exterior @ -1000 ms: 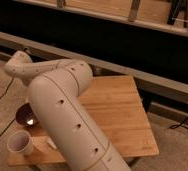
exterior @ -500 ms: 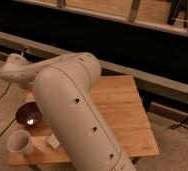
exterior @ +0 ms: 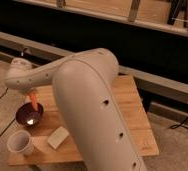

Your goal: Place the pepper in the ceramic cup

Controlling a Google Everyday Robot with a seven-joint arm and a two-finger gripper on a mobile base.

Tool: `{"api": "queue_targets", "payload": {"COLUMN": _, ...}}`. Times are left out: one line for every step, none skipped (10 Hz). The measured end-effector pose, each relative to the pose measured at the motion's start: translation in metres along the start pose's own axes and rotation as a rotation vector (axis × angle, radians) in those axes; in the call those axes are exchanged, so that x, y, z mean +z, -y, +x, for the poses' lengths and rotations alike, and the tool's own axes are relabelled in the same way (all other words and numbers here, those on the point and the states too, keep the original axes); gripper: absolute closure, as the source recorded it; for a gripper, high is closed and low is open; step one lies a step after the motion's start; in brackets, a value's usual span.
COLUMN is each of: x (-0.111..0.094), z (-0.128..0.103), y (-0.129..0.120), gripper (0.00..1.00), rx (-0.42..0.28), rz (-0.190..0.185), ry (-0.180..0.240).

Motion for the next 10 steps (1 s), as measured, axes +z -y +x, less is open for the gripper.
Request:
{"api": "queue_targets", "payload": {"x": -0.007, "z": 0.004, "y": -0.003, "gripper": 1.0, "rx": -0.007, "rz": -0.026, "ry": 0.009}}
{"api": "queue_targets", "payload": {"x": -0.013, "z": 0.006, "y": -0.007, "gripper": 1.0, "rx": -0.016, "rz": -0.048, "ry": 0.017}}
{"api": "queue_targets", "payload": {"x": -0.018, "z": 0.009, "y": -0.013, "gripper": 1.0, "rx": -0.033, "rz": -0.073, "ry": 0.023}}
{"api": "queue_targets", "payload": {"x": -0.022, "z": 0.013, "y": -0.018, "gripper": 1.0, "rx": -0.048, "rz": -0.098, "ry": 0.026}}
{"api": "queue_targets", "payload": {"x": -0.023, "z": 0.019, "y": -0.021, "gripper": 1.0, "rx": -0.058, "rz": -0.118, "ry": 0.021}}
{"api": "queue_targets", "payload": {"x": -0.023, "z": 0.025, "y": -0.022, "gripper": 1.0, "rx": -0.062, "rz": -0.137, "ry": 0.015}}
{"api": "queue_targets", "payload": {"x": -0.023, "z": 0.028, "y": -0.022, "gripper": 1.0, "rx": -0.064, "rz": -0.145, "ry": 0.012}}
{"api": "queue_targets", "payload": {"x": -0.024, "z": 0.032, "y": -0.02, "gripper": 1.0, "rx": -0.067, "rz": -0.154, "ry": 0.01}}
{"api": "queue_targets", "payload": {"x": -0.026, "z": 0.034, "y": -0.02, "gripper": 1.0, "rx": -0.068, "rz": -0.16, "ry": 0.012}}
{"api": "queue_targets", "payload": {"x": -0.028, "z": 0.035, "y": -0.019, "gripper": 1.0, "rx": -0.072, "rz": -0.167, "ry": 0.017}}
